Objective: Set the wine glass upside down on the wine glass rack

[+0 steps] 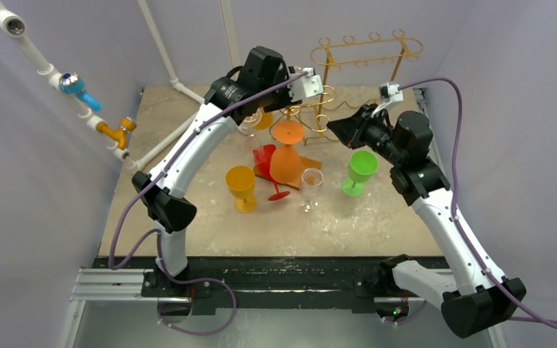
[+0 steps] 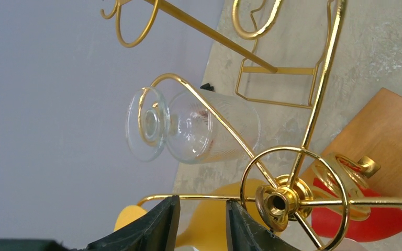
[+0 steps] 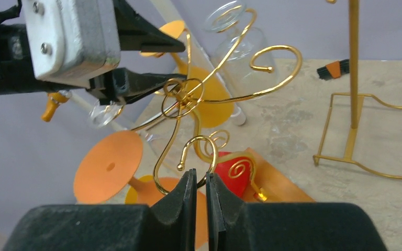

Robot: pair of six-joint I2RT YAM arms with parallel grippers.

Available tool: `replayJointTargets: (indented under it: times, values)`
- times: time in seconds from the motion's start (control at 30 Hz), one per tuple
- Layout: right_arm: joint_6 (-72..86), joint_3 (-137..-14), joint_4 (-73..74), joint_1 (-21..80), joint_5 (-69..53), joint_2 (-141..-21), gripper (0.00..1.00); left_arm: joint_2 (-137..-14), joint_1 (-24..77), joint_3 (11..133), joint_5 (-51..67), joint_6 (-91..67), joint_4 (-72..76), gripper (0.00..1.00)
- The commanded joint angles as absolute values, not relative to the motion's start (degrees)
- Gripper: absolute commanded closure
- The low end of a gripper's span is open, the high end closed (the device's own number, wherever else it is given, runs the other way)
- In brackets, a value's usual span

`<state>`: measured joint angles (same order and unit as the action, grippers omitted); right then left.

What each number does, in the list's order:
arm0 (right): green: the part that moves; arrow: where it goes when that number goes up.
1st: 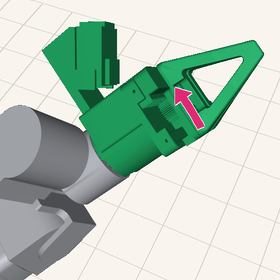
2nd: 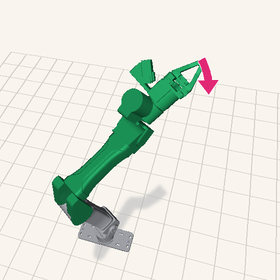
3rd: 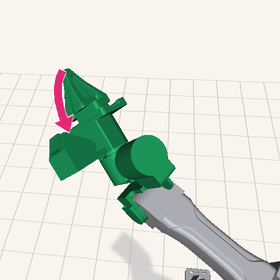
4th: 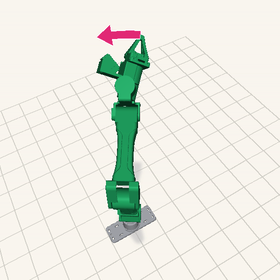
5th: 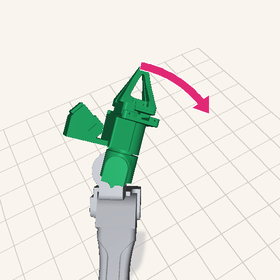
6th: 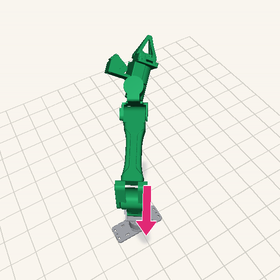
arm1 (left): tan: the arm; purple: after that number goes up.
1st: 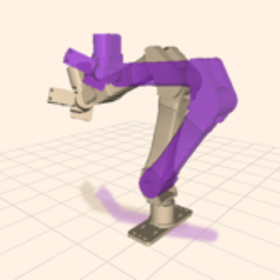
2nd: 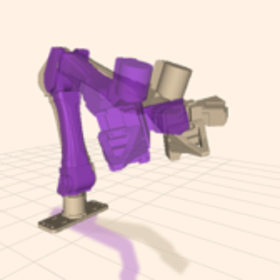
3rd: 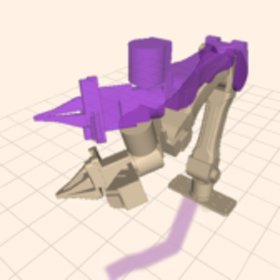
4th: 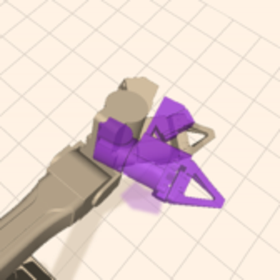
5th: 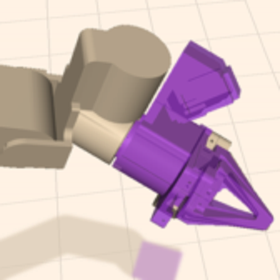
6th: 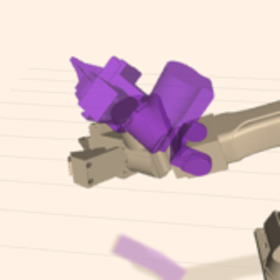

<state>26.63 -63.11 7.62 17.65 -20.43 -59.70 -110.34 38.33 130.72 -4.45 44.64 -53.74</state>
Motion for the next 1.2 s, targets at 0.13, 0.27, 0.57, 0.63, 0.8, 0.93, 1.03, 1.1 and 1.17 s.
replayJointTargets:
  times: [0.13,0.27,0.57,0.63,0.8,0.93,1.03,1.1,1.17]
  values:
    - [28.04,-58.98,12.09,22.86,-25.02,-59.01,1.0,-110.32,40.81,133.15,-27.59,39.42,-53.98,0.59]
    - [27.22,-59.33,13.0,22.91,-23.82,-58.54,1.0,-109.45,40.95,131.59,-27.63,39.44,-53.6,0.59]
    - [24.83,-62.23,16.57,22.86,-22.05,-57.78,0.57,-106.8,40.98,130.34,-28.12,39.11,-53.37,0.43]
    - [24.72,-62.59,17.23,22.89,-21.13,-56.72,0.44,-106.08,41.09,130.39,-27.86,38.9,-53.27,0.41]
    - [23.2,-64.99,20.73,22.83,-19.8,-55.51,0.01,-104.74,41.05,130.34,-26.99,37.8,-54.84,0.37]
    - [22.77,-64.8,22.5,22.61,-18.99,-54.03,0.01,-102.68,41.11,130.37,-25.6,36.2,-55.96,0.3]
    - [23.31,-62.12,22.8,22.53,-18.96,-52.9,0.01,-100.77,41.38,130.32,-24.51,34.5,-57.68,0.26]
    - [23.87,-59.31,22.45,22.5,-18.32,-51.96,0.01,-98.85,41.57,129.78,-23.26,33.01,-58.38,0.24]
    - [23.77,-56.71,22.91,22.55,-15.56,-51.53,0.01,-96.51,41.57,128.68,-21.52,31.63,-58.74,0.22]
